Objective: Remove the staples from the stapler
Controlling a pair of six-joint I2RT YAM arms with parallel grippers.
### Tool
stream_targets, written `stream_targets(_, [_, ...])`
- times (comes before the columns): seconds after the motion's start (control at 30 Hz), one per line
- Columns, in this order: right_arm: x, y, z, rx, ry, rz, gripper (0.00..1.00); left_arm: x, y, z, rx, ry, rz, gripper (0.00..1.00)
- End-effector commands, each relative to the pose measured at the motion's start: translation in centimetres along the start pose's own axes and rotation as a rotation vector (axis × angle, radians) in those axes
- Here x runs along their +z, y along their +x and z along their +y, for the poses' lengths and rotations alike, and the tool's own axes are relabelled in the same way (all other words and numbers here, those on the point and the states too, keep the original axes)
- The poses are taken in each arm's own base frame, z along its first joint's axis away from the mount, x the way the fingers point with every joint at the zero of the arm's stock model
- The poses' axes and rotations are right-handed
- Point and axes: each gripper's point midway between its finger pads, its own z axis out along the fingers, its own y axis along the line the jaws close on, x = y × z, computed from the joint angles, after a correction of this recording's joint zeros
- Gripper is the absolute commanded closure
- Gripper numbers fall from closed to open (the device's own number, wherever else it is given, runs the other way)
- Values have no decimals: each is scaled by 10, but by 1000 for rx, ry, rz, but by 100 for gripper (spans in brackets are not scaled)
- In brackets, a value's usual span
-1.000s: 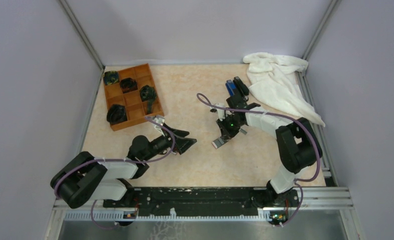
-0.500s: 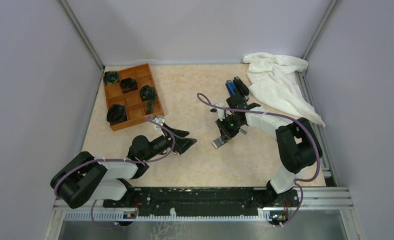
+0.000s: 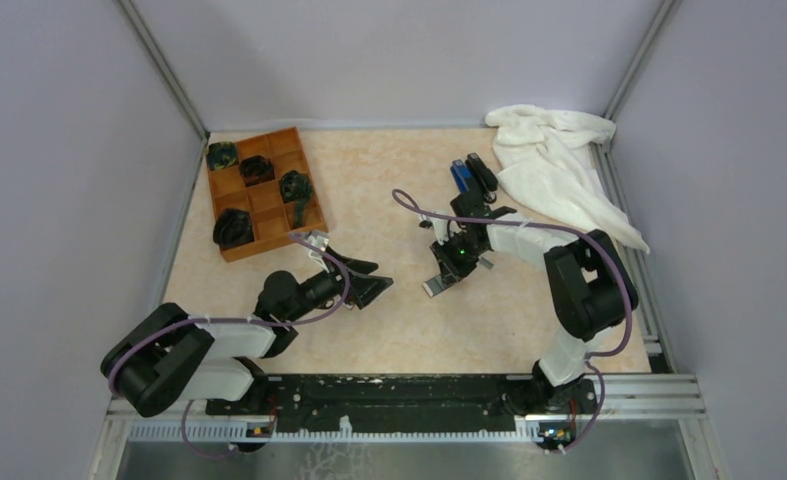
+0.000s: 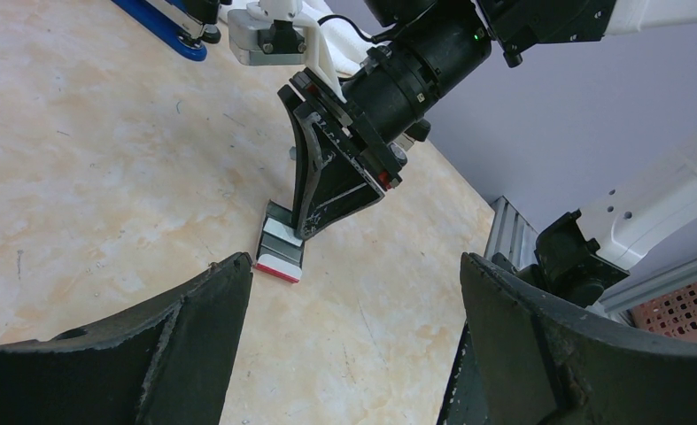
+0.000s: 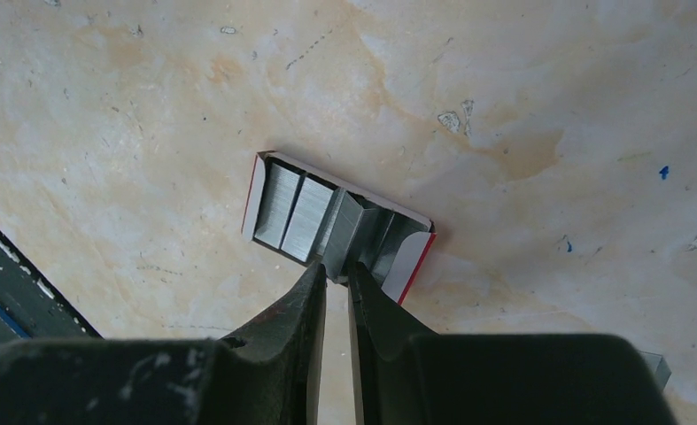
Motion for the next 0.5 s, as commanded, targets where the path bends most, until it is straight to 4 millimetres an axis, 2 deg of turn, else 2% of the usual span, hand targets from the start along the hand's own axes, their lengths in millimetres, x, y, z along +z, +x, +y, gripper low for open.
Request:
stream_targets(0.0, [-3, -18, 1, -14, -21, -48, 84, 1, -6, -10, 9, 42, -25, 8])
stream_targets(0.2, [-8, -26, 10, -19, -62, -83, 84, 2, -6, -11, 6, 48, -28, 8])
stream_targets(0.47, [-5, -26, 15, -14, -87, -81, 85, 1, -5, -10, 0, 50, -27, 8])
